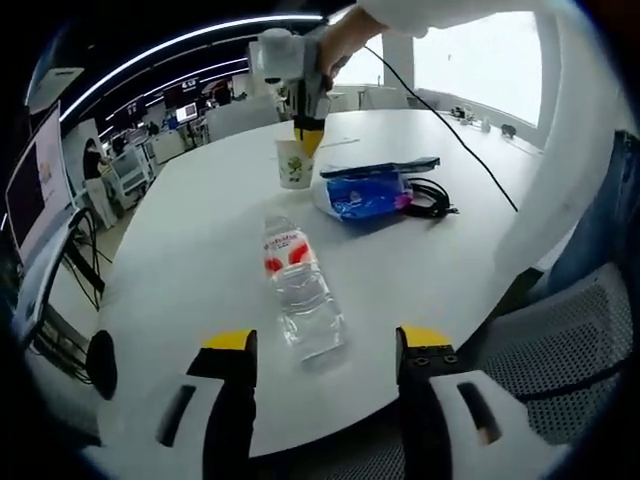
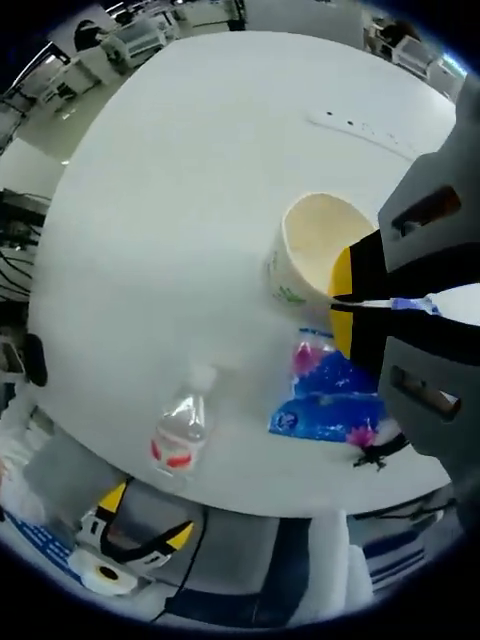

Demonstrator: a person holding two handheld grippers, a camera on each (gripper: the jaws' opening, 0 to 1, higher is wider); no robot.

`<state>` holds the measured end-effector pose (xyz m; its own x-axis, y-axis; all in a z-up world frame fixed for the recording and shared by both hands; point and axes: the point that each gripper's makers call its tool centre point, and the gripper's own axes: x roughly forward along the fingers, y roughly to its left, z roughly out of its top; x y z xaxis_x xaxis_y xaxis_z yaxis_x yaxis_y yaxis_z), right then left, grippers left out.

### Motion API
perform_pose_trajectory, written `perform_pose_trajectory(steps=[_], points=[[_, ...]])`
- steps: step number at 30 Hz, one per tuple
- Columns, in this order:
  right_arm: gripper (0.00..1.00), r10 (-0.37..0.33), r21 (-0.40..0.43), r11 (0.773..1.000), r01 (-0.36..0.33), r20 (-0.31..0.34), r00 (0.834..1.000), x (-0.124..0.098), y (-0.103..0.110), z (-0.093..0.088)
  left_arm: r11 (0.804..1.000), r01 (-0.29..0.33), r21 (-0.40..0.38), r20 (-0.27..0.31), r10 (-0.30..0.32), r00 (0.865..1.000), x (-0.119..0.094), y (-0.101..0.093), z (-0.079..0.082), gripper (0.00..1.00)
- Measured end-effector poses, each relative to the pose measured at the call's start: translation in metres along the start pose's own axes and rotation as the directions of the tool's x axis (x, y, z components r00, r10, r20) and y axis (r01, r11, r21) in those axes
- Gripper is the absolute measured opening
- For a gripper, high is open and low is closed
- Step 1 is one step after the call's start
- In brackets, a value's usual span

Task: Arrange the tabletop items into an orderly group along one side of the table until the central work area is clear of visible clutter.

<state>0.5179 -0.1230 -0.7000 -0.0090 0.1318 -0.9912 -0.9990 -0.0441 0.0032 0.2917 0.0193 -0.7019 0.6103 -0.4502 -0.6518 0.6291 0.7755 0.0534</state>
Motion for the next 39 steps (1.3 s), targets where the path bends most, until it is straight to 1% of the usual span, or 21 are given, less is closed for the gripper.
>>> perform_pose_trajectory(steps=[2,8,13,18,21,23,27,33,35,37,39], points=[[0.00,0.004,-0.024,1.000,-0.004,-0.016,1.000,0.002,0.000,0.001,1.000,-0.004,0.004,0.000,0.004,1.000,0.000,0.001,0.000,0.56],[0.00,0.020,-0.054,0.998,-0.022,-0.045,0.999,0.008,0.000,0.003,1.000,-0.020,0.006,-0.007,0.020,1.000,0.000,0.005,-0.002,0.56],[0.00,0.026,-0.074,0.997,-0.030,-0.052,0.998,0.009,0.001,0.007,1.000,-0.026,0.002,-0.005,0.026,1.000,-0.001,0.006,-0.001,0.55],[0.00,0.029,-0.090,0.995,-0.035,-0.072,0.997,0.011,0.001,0.006,1.000,-0.029,0.008,-0.008,0.029,1.000,-0.001,0.007,-0.002,0.56],[0.00,0.043,-0.056,0.997,-0.047,-0.077,0.996,0.012,0.003,0.005,0.999,-0.040,0.015,-0.016,0.041,0.999,-0.001,0.009,-0.003,0.56],[0.00,0.048,-0.042,0.998,-0.051,-0.071,0.996,0.013,0.004,0.007,0.999,-0.049,0.005,-0.015,0.049,0.999,-0.001,0.011,-0.003,0.56],[0.00,0.047,-0.043,0.998,-0.050,-0.074,0.996,0.013,0.005,0.007,0.998,-0.057,-0.003,-0.012,0.057,0.998,-0.002,0.013,-0.003,0.56],[0.00,0.035,-0.028,0.999,-0.037,-0.068,0.997,0.014,0.001,0.008,0.998,-0.061,0.006,-0.011,0.062,0.998,-0.001,0.014,-0.004,0.57],[0.06,0.032,0.010,0.999,-0.032,-0.073,0.997,0.014,0.001,0.007,0.998,-0.063,0.004,-0.012,0.063,0.998,0.000,0.014,-0.004,0.57],[0.08,0.040,0.019,0.999,-0.039,-0.077,0.996,0.014,0.002,0.006,0.998,-0.066,0.008,-0.015,0.066,0.998,0.000,0.015,-0.004,0.57],[0.11,0.028,0.019,0.999,-0.027,-0.079,0.996,0.014,0.001,0.006,0.998,-0.068,0.007,-0.017,0.068,0.998,0.000,0.015,-0.004,0.57]])
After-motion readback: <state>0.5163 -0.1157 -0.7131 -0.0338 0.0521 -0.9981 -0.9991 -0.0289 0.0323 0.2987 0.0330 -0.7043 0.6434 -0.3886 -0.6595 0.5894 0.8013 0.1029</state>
